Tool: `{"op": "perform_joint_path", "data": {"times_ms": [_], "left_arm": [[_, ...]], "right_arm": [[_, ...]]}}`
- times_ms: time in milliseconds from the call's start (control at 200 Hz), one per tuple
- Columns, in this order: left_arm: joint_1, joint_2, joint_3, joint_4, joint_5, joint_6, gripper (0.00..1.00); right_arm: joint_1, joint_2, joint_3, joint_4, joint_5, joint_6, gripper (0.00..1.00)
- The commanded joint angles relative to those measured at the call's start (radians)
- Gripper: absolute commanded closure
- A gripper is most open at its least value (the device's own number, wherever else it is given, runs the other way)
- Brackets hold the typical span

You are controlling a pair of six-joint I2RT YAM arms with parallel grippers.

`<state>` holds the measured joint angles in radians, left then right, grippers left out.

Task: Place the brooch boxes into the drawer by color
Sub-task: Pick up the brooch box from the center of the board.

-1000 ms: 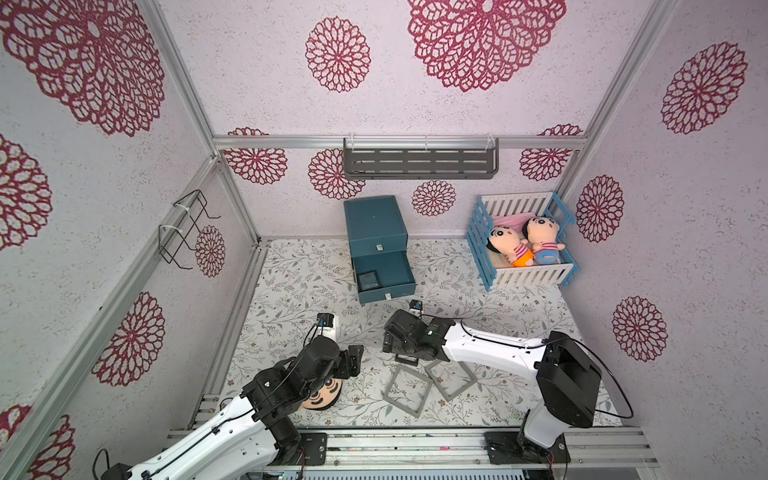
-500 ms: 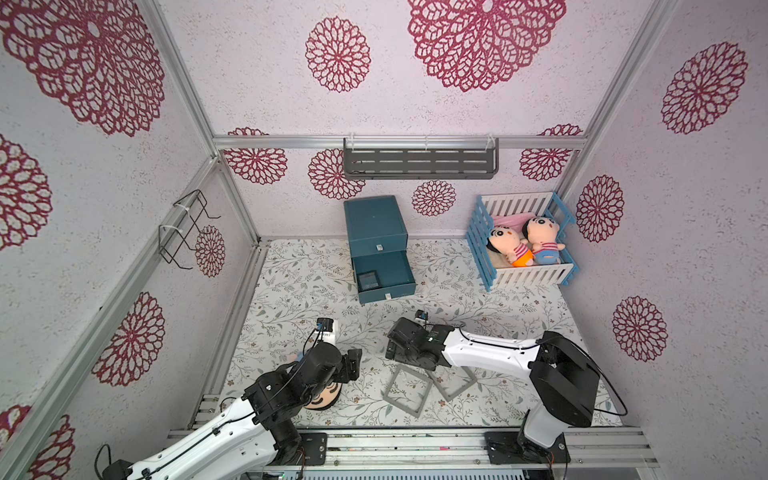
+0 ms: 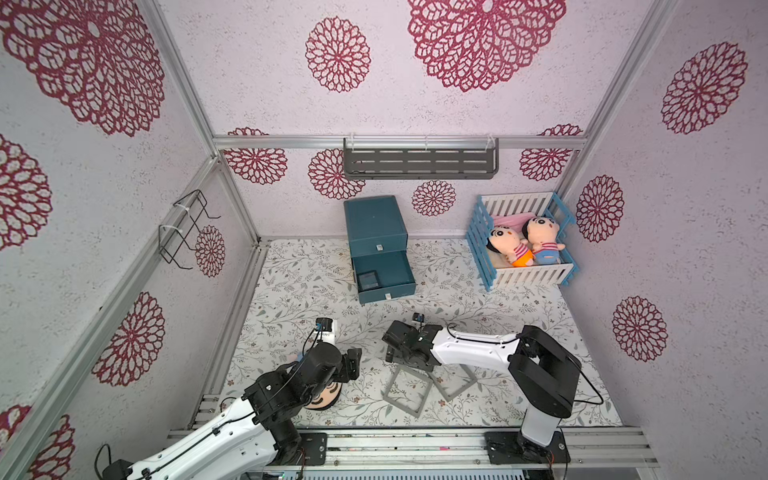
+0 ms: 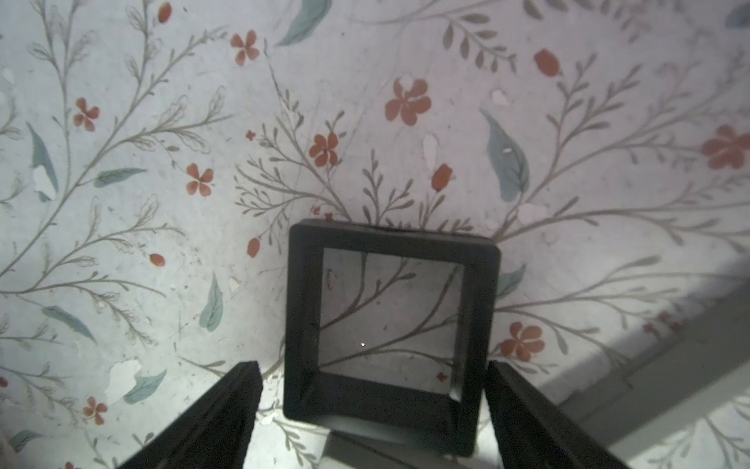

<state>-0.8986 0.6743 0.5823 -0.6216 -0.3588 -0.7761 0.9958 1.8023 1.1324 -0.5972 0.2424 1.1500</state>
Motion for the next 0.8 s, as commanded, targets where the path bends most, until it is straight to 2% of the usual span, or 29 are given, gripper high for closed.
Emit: {"op": "perform_joint_path", "data": {"times_ms": [0, 295, 796], "left_arm": [[-0.011, -0.004, 0.021, 0.011, -0.022, -0.003, 0.16], [-0.011, -0.001, 0.027, 0.017, -0.023, -0.002, 0.16], [-0.01, 0.01, 0.034, 0.025, -0.017, -0.003, 0.16]], "right_arm": [[0.011, 0.019, 0.038, -0.033, 0.047, -0.024, 0.1], [0.014, 0.045, 0.049, -0.044, 0.049, -0.027, 0.16], [0.014, 0.022, 0.05, -0.036, 0.055, -0.033, 0.4]]}}
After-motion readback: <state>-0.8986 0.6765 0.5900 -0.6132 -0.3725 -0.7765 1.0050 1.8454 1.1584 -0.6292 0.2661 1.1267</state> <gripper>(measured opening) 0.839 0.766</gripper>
